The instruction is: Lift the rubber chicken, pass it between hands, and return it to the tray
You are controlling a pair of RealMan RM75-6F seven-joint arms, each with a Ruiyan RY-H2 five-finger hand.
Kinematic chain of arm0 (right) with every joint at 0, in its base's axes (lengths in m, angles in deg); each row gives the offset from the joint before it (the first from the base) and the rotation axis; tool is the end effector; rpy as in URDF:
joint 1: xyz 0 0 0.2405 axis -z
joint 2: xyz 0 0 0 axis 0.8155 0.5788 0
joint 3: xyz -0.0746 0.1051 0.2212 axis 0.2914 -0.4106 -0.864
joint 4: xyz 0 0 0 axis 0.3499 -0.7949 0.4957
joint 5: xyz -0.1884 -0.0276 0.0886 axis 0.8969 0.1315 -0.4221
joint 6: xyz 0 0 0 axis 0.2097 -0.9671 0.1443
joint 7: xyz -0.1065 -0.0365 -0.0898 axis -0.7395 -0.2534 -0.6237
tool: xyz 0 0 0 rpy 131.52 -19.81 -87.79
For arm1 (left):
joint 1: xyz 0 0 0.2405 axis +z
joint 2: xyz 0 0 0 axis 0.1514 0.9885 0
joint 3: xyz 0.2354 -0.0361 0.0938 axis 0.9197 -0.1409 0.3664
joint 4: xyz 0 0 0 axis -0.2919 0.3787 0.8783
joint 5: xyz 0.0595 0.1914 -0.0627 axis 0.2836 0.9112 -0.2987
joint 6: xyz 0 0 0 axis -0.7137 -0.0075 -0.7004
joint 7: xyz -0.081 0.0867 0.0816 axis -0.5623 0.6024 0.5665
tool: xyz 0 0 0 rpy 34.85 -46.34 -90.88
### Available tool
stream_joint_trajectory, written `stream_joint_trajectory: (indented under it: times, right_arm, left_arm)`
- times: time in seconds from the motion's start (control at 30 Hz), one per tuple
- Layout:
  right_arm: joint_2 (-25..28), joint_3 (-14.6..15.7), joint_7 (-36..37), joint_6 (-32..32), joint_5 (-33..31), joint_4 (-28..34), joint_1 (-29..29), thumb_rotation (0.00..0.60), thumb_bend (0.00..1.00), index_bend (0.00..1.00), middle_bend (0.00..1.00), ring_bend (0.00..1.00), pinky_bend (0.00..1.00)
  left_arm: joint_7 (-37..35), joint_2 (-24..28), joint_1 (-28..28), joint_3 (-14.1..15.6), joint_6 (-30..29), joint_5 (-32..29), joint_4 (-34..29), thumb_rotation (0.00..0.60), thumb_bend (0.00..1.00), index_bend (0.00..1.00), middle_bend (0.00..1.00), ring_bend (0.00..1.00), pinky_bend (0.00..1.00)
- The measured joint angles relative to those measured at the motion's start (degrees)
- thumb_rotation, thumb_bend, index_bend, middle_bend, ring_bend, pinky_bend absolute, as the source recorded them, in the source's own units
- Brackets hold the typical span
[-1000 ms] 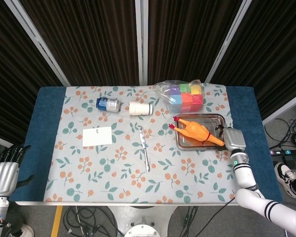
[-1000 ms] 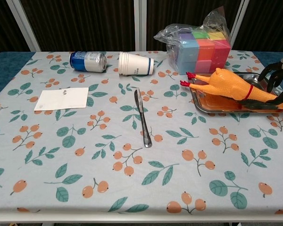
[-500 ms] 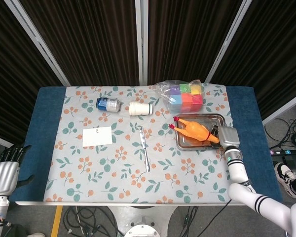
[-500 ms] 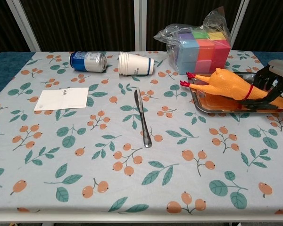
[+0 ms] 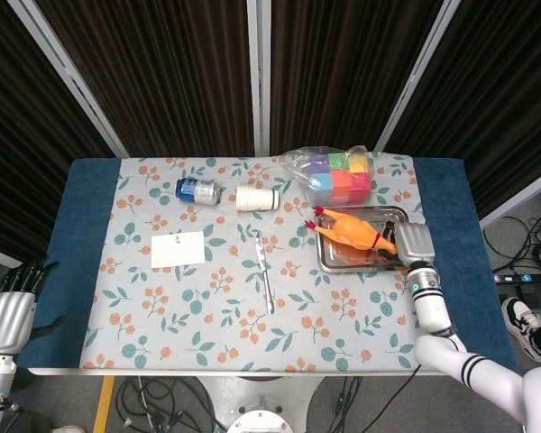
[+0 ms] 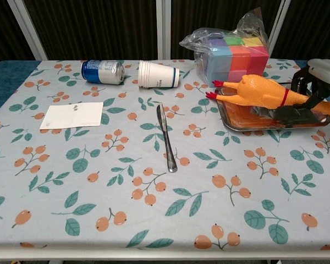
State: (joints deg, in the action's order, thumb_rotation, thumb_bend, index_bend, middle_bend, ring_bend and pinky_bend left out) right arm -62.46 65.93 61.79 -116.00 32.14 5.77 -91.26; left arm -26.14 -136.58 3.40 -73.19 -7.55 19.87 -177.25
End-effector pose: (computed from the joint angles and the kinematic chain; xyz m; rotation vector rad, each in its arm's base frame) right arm -0.2709 -0.3843 0.0180 1.4869 -1.0527 0.7128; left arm -0.3179 0.1827 0.1416 -1.4073 -0.8659 -0.8599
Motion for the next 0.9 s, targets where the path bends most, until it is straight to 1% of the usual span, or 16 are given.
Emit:
stream_joint_trajectory:
  times: [0.2,0.33,0.47,0.57,0.63,0.73,0.9]
  right_arm:
    - [6.1,1.8,6.4,-5.4,12.4,4.6,1.1,0.600,0.61,0.84,0.70,0.69,0.88]
    - [12.4,3.4,9.2,-10.1,21.5,10.2,1.7,0.600,0.61,0.84,0.70,0.69,0.89]
    - [17.8,4.9,9.8,-13.1,28.7,15.6,1.5,0.600,0.60,0.84,0.70,0.69,0.89]
    - [20.6,5.9,9.2,-14.2,33.2,19.5,0.6,0.600,0.60,0.84,0.70,0.69,0.89]
    - [21.5,6.2,8.0,-14.5,35.4,21.9,-0.3,0.600,0.60,0.84,0.70,0.69,0.89]
    - [22.2,6.4,5.8,-14.1,37.1,24.7,-2.0,0.600,0.60,0.84,0.70,0.69,0.89]
    - [22.5,5.5,2.4,-11.0,38.0,28.2,-5.3,0.600,0.61,0.84,0.70,0.69,0.89]
  left_arm:
    - [-4.3,1.1,-1.9,-1.0,0.7,1.5,0.1,0.600,0.03,0.21,0.18,0.12,0.17]
    - [-9.0,2.1,-3.8,-1.8,1.7,2.9,0.0,0.600,0.03,0.21,0.18,0.12,0.17]
    - [-15.9,3.3,-6.7,-3.0,3.4,4.2,0.0,0.600,0.03,0.21,0.18,0.12,0.19]
    - [-21.9,4.1,-9.4,-4.1,5.4,4.6,0.1,0.600,0.03,0.21,0.18,0.12,0.19]
    - [-25.9,4.6,-11.4,-4.9,7.2,4.7,0.2,0.600,0.03,0.21,0.18,0.12,0.19]
    - [-32.7,5.2,-14.9,-6.0,11.0,4.7,0.2,0.600,0.03,0.21,0.18,0.12,0.19]
    - [-45.2,6.4,-21.1,-7.1,19.1,4.6,-0.1,0.600,0.04,0.20,0.18,0.12,0.19]
